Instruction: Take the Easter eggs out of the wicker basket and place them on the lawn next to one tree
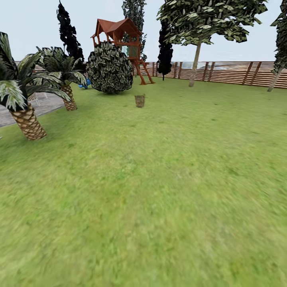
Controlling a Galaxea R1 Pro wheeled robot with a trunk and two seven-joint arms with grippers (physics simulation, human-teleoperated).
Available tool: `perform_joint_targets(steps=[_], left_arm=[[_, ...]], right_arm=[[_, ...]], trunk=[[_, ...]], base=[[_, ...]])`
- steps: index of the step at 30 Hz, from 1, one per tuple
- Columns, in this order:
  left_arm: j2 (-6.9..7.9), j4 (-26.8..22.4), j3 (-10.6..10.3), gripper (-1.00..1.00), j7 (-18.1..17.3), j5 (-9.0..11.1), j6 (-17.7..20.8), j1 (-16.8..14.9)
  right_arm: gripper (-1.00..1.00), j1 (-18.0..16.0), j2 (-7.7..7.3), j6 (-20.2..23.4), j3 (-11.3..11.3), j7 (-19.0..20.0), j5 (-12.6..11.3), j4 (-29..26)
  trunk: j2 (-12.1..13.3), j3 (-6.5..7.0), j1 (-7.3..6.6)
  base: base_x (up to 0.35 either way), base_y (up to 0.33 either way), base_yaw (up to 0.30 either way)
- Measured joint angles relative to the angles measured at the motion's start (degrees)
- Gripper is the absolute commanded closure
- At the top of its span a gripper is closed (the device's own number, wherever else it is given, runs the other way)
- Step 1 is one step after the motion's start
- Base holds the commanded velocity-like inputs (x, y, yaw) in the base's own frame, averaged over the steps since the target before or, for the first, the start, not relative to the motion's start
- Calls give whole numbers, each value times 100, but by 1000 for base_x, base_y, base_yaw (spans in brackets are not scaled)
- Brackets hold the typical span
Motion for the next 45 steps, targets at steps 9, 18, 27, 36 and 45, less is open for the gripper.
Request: perform_joint_targets(steps=[9,18,27,36,45], left_arm=[[0,-1,0,-100,0,0,0,-4],[0,1,0,-100,0,0,0,-1],[0,0,0,-100,0,0,0,-2],[0,1,0,-100,0,0,0,-1],[0,-1,0,-100,0,0,0,-3]], right_arm=[[-100,0,1,4,0,-3,-7,1],[-100,0,4,0,0,-1,5,0],[-100,0,6,-2,0,-1,5,2],[-100,0,6,-7,0,-2,5,2],[-100,0,6,-8,0,-3,5,1]], trunk=[[0,0,0],[0,0,0],[0,0,0],[0,0,0],[0,0,0]], base=[[339,74,0],[340,74,0],[340,74,0],[340,74,0],[340,74,0]])
